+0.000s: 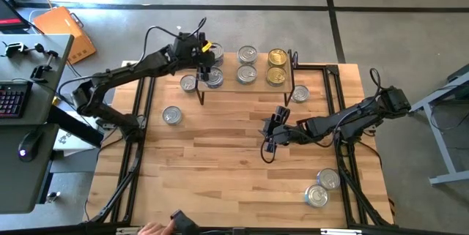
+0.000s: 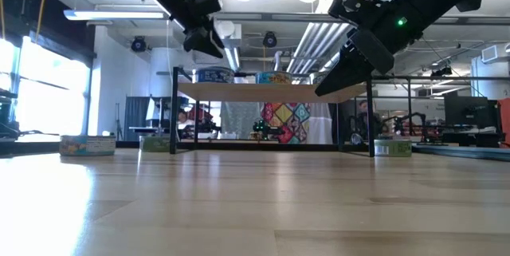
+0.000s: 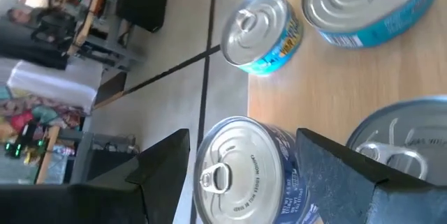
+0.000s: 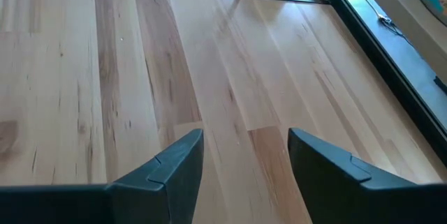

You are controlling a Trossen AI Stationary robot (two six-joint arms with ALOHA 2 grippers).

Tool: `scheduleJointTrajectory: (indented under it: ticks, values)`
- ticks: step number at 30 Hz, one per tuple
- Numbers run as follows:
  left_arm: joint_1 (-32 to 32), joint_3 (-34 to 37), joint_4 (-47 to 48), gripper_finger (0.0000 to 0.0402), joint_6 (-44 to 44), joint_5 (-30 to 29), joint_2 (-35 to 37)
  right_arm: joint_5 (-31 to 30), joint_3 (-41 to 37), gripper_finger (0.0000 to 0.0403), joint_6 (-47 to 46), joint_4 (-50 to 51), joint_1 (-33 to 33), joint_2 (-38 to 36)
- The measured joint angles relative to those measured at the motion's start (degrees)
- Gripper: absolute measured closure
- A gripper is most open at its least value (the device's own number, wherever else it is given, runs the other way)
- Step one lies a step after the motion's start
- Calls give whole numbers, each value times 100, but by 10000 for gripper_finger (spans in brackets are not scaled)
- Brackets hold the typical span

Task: Stack canned seafood by type on shelf
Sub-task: Stack the yellow-blue tuna can on top of the other yellow-blue tuna can on the shelf

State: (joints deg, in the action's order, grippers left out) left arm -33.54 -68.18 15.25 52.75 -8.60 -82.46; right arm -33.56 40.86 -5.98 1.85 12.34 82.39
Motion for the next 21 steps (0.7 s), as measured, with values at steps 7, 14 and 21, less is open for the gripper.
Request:
scheduleJointTrajectory:
  ticks: [7,14,21]
  values:
    - [528,-2,202,147,-1718,-1119,248,-5,-69,203,-2,-490,-72,2]
    - [1568,-2,1219,147,-3048,-1559,335,-26,-348,203,222,-1924,-149,4]
    - [2912,388,1362,147,-3854,-2362,382,-24,-428,203,408,-2354,-149,4]
